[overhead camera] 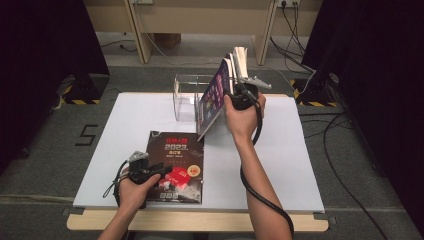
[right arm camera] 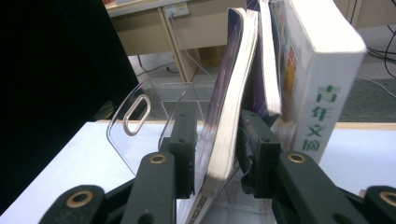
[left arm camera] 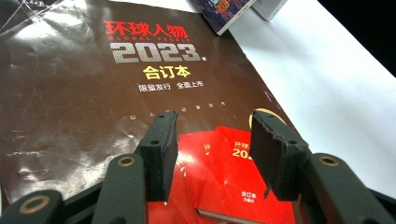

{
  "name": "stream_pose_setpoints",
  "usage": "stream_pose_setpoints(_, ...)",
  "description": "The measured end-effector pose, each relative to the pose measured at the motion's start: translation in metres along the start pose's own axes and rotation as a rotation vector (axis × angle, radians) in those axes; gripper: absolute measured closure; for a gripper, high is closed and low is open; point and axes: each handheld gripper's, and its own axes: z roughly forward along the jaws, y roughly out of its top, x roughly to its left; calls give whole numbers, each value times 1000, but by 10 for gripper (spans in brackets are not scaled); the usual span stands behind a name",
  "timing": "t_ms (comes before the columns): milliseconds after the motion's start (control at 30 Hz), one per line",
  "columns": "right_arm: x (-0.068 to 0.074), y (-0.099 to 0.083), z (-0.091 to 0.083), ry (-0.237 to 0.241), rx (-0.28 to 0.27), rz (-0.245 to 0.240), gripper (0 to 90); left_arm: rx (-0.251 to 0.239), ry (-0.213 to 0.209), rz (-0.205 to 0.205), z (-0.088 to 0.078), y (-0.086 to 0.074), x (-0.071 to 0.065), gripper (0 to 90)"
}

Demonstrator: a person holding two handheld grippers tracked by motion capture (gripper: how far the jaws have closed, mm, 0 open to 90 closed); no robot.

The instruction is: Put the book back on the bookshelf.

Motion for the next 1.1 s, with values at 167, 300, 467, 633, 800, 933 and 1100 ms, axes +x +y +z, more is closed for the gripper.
stream_pose_setpoints(167,0,8,6,-4,43,15,710,-3,1,-1,0,0,1,506)
stream_pose_setpoints(300,-1,13,11,-17,76,23,746,-2,-1,1,0,0,1,506)
stream_pose_setpoints(467,-1,17,13,-33,111,30,780,-1,0,0,0,0,0,506)
stream_pose_setpoints(633,0,16,16,-35,134,31,785,3,0,3,1,0,0,506)
stream_pose_setpoints(800,-2,17,17,-25,159,53,822,3,-1,4,1,0,0,506)
stream_pose_setpoints(933,-2,17,17,-5,150,60,827,4,-3,3,1,0,0,506)
stream_pose_setpoints(1100,-1,13,16,14,106,58,829,2,-1,0,1,0,2,506)
